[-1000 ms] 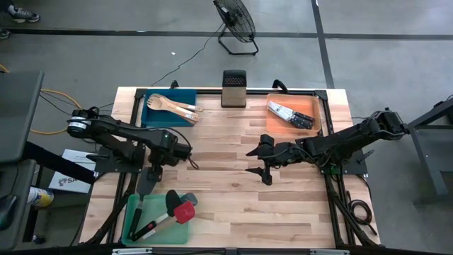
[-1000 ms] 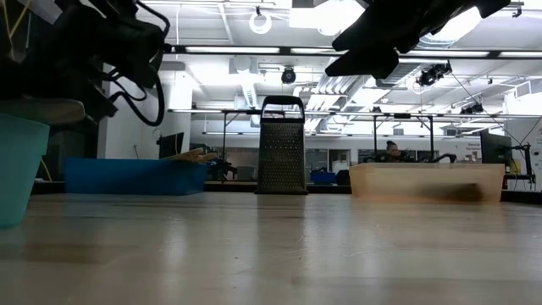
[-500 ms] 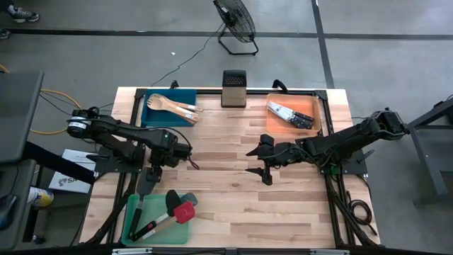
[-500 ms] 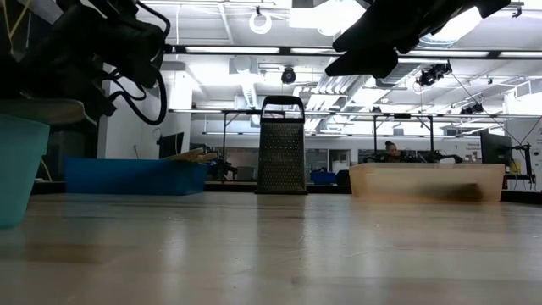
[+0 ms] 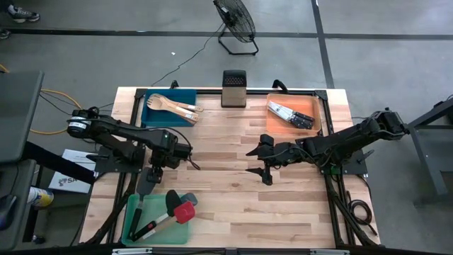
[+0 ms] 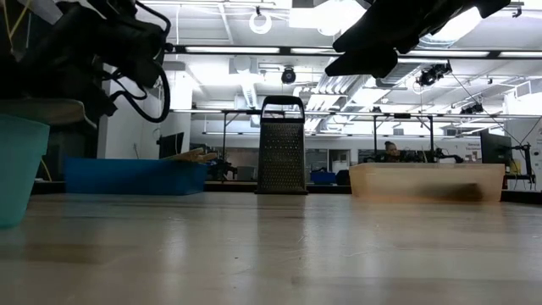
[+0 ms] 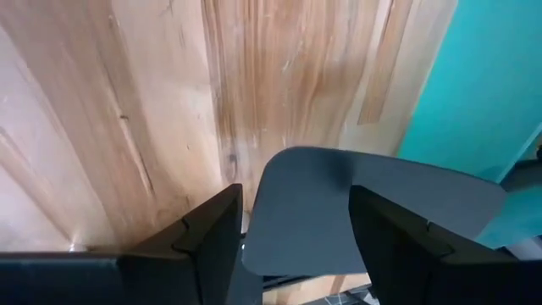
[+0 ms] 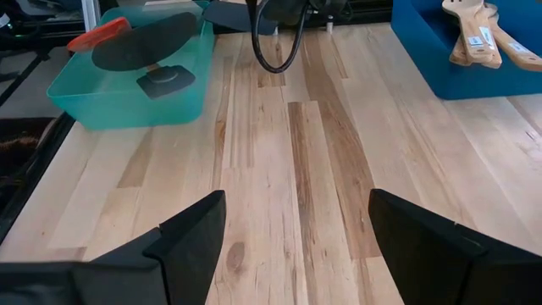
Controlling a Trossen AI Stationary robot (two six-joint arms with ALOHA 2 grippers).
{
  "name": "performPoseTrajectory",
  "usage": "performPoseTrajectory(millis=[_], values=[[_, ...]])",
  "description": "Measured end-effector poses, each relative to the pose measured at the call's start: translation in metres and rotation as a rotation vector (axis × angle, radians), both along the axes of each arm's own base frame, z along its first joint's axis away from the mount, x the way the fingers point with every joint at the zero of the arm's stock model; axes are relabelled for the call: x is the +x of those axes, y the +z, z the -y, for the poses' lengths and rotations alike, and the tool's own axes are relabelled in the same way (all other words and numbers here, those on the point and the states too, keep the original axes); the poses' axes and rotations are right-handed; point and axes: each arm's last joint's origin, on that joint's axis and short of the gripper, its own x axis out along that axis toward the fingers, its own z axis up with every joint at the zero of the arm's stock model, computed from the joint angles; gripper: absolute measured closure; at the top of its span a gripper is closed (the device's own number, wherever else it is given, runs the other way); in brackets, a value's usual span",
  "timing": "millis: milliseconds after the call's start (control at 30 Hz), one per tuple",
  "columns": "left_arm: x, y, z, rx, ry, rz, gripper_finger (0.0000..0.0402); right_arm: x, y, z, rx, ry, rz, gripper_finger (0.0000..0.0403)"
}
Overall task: Pick & Place Kitchen Items
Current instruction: Adjust the spatulas in the green bin
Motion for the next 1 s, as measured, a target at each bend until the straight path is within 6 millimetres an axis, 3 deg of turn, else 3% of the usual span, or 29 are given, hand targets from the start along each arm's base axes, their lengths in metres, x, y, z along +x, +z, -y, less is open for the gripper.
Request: performPoseTrajectory(millis=[200, 700, 1000], values=[[-0.003, -0.013, 0.001, -0.027, 0.01, 0.011, 0.019, 0.0, 0.0, 0.0, 0.0, 0.0, 0.0, 0.012], [-0.004, -0.011, 0.004, -0.149, -0.008, 0.017, 0.0194, 0.0, 0.0, 0.0, 0.0, 0.0, 0.0, 0.012], [-0.004, -0.011, 0.003, -0.143, -0.013, 0.021, 0.0272, 0.0, 0.0, 0.0, 0.0, -0.001, 0.0, 0.012]])
